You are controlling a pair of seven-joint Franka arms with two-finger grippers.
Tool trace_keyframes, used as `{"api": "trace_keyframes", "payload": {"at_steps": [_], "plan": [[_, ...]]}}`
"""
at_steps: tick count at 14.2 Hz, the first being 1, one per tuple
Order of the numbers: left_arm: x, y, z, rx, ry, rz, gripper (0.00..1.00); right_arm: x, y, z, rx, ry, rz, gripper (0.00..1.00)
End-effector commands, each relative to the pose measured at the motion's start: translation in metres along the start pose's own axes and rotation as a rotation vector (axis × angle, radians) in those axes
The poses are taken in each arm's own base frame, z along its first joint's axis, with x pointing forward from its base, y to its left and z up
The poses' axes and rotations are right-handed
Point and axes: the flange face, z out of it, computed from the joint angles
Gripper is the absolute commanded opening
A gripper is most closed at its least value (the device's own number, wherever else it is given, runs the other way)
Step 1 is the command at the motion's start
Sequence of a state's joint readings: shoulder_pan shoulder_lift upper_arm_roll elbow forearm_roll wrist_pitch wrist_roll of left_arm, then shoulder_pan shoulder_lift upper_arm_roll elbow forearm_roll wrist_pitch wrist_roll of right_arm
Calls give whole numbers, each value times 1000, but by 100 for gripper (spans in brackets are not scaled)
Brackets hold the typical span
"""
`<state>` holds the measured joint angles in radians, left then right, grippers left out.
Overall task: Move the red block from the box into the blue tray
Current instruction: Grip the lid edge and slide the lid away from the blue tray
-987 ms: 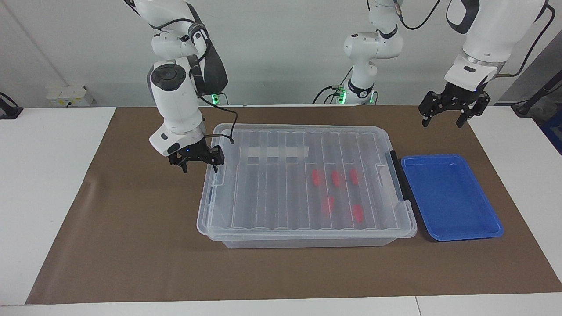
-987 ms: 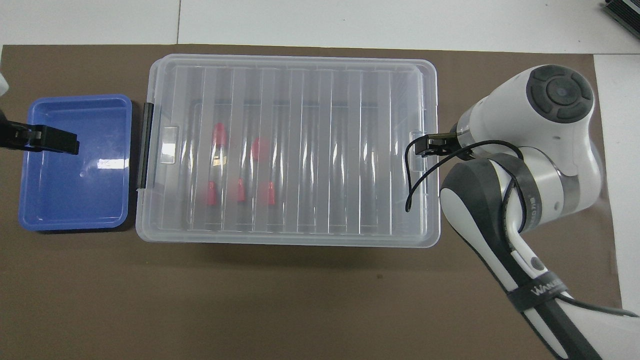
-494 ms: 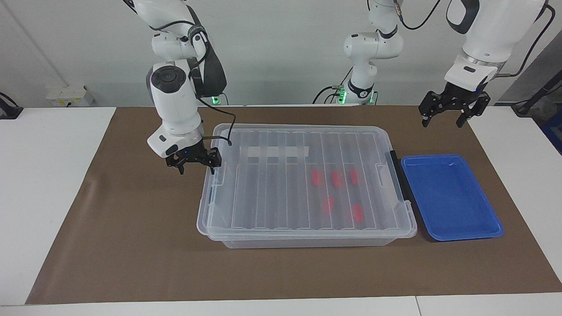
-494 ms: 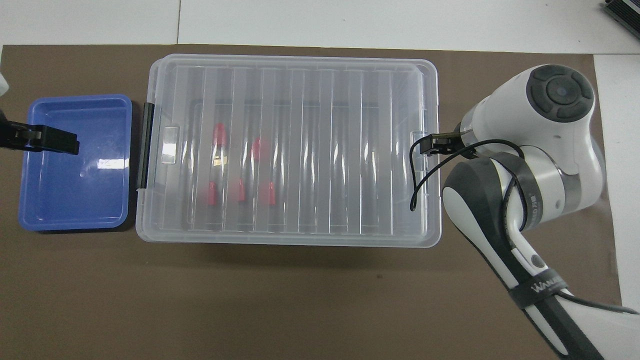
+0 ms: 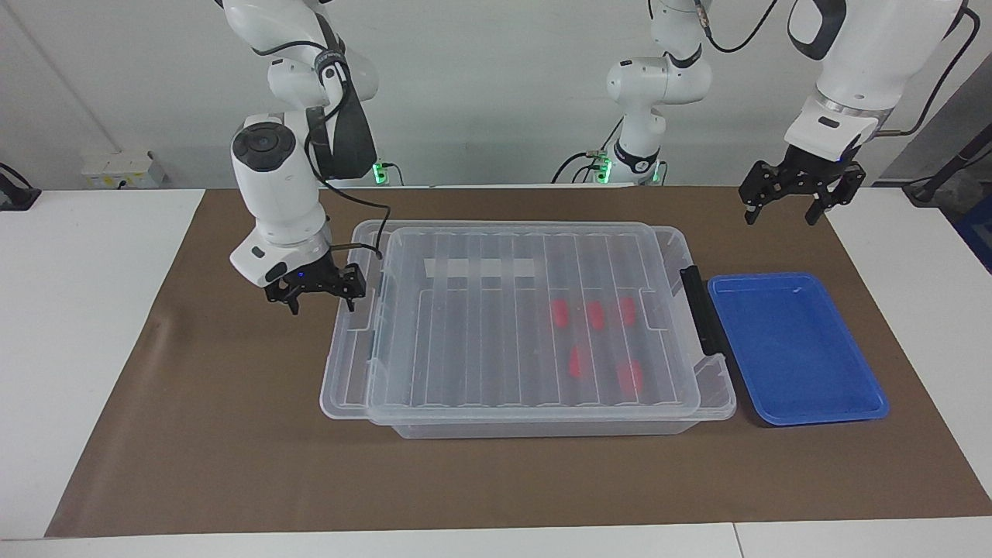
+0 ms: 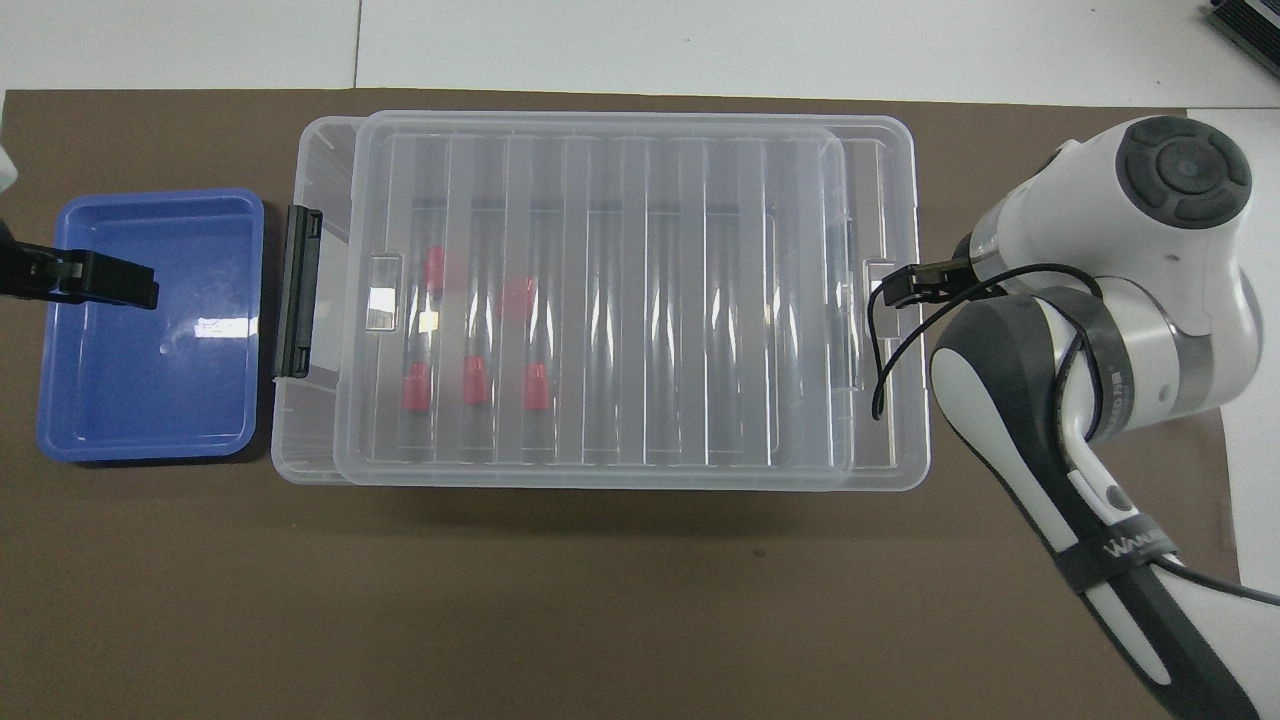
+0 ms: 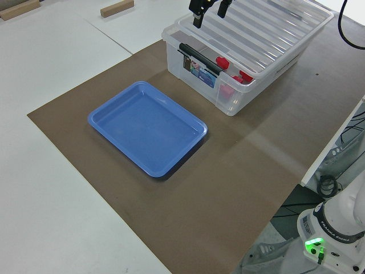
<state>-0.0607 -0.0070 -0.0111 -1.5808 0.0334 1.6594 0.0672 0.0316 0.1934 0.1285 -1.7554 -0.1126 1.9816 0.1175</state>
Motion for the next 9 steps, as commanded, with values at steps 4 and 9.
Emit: {"api": "trace_keyframes", "payload": {"at_steps": [4, 9], "plan": [[-7, -2, -1, -4, -1, -7, 100, 2, 49, 6, -16, -18, -115, 99], [-7, -2, -1, -4, -1, -9, 100, 0, 91, 7, -23, -35, -205, 99]]}}
